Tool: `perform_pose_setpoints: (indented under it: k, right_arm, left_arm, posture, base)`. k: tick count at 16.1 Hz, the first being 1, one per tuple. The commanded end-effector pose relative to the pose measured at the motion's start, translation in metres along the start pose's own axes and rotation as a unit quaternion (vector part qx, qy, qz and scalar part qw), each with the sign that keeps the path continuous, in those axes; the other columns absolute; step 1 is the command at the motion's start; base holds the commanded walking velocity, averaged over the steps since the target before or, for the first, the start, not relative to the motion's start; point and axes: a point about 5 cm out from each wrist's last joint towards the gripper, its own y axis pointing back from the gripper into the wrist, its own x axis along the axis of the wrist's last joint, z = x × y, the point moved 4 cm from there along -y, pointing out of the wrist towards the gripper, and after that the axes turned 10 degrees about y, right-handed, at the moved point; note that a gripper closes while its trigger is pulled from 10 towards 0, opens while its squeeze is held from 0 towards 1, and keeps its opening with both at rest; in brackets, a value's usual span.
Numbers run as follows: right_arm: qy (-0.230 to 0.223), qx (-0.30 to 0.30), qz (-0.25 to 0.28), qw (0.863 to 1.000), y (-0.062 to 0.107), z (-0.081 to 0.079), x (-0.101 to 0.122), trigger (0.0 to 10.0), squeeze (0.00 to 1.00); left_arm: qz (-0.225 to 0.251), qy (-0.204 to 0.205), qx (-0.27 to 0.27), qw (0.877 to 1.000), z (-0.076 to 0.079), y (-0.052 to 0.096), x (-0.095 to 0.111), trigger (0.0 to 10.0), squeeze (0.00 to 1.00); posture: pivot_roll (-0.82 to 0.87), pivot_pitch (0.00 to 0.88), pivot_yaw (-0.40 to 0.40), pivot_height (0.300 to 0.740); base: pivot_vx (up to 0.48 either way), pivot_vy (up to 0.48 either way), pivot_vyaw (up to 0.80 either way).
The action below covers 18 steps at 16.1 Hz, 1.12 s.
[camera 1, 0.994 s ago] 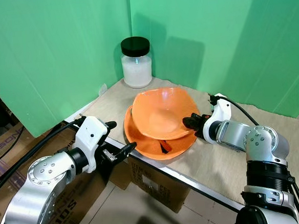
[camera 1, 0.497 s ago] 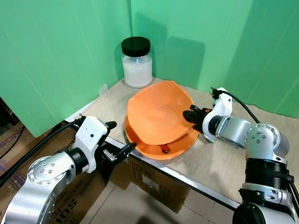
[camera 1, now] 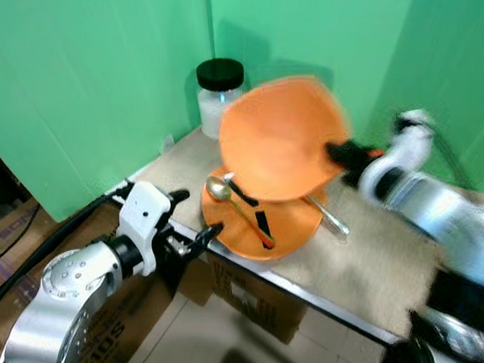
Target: Setting the table
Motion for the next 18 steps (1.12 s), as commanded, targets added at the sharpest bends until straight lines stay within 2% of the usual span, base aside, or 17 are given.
perform_pose_setpoints:
  k: [1,2,3,4,5,6,8,10,14,18]
  right_arm:
    - [0.03,0.024,0.042,0.998,0.006,-0.013,0.016,0.0,0.0]
    - [0.075,0.021,0.075,0.994,0.022,-0.018,0.023,7.4,0.0]
    - [0.092,0.031,0.1,0.99,0.043,-0.025,0.023,10.0,0.0]
    - [0.074,0.035,0.122,0.989,0.053,-0.029,0.022,10.0,0.0]
    - [0.099,0.017,0.129,0.987,0.059,-0.03,0.016,10.0,0.0]
    - [0.123,-0.002,0.116,0.986,0.057,-0.028,0.007,10.0,0.0]
    - [0.126,-0.039,0.112,0.985,0.053,-0.022,-0.004,10.0,0.0]
    - [0.131,-0.056,0.12,0.982,0.053,-0.021,-0.006,10.0,0.0]
    - [0.161,-0.094,0.135,0.973,0.053,-0.01,-0.007,10.0,0.0]
    - [0.176,-0.115,0.152,0.966,0.054,-0.008,-0.002,10.0,0.0]
  left_arm:
    - [0.011,-0.005,0.006,1.0,-0.001,0.001,0.008,10.0,0.0]
    - [0.029,-0.007,0.023,0.999,-0.002,0.0,0.015,10.0,0.0]
    - [0.061,-0.005,0.071,0.996,-0.008,-0.002,0.024,10.0,0.0]
    - [0.079,0.003,0.1,0.992,-0.011,-0.004,0.028,10.0,0.0]
    - [0.091,0.007,0.127,0.988,-0.012,-0.008,0.03,10.0,0.0]
    - [0.09,-0.009,0.141,0.986,-0.013,-0.011,0.03,10.0,0.0]
    - [0.088,-0.019,0.155,0.984,-0.013,-0.015,0.03,10.0,0.0]
    - [0.092,-0.013,0.157,0.983,-0.01,-0.017,0.03,10.0,0.0]
    - [0.098,-0.013,0.171,0.98,-0.013,-0.013,0.031,10.0,0.0]
    - [0.091,-0.009,0.193,0.977,-0.025,-0.003,0.027,10.0,0.0]
  posture:
    - [0.05,0.0,-0.014,0.74]
    - [0.05,0.0,-0.017,0.74]
    - [0.05,0.0,-0.014,0.74]
    - [0.04,0.0,-0.01,0.74]
    - [0.03,0.0,-0.004,0.74]
    - [0.03,0.0,0.001,0.74]
    - [0.03,0.0,0.006,0.74]
    - [0.03,0.0,0.006,0.74]
    - [0.04,0.0,-0.01,0.74]
    - [0.04,0.0,-0.016,0.74]
  base:
    - [0.0,0.0,0.0]
    - [0.0,0.0,0.0]
    - [0.0,0.0,0.0]
    - [0.0,0.0,0.0]
    - [0.0,0.0,0.0]
    - [0.0,0.0,0.0]
    - [0.0,0.0,-0.59]
    - [0.0,0.0,-0.77]
    - [0.0,0.0,-0.77]
    - [0.0,0.0,-0.78]
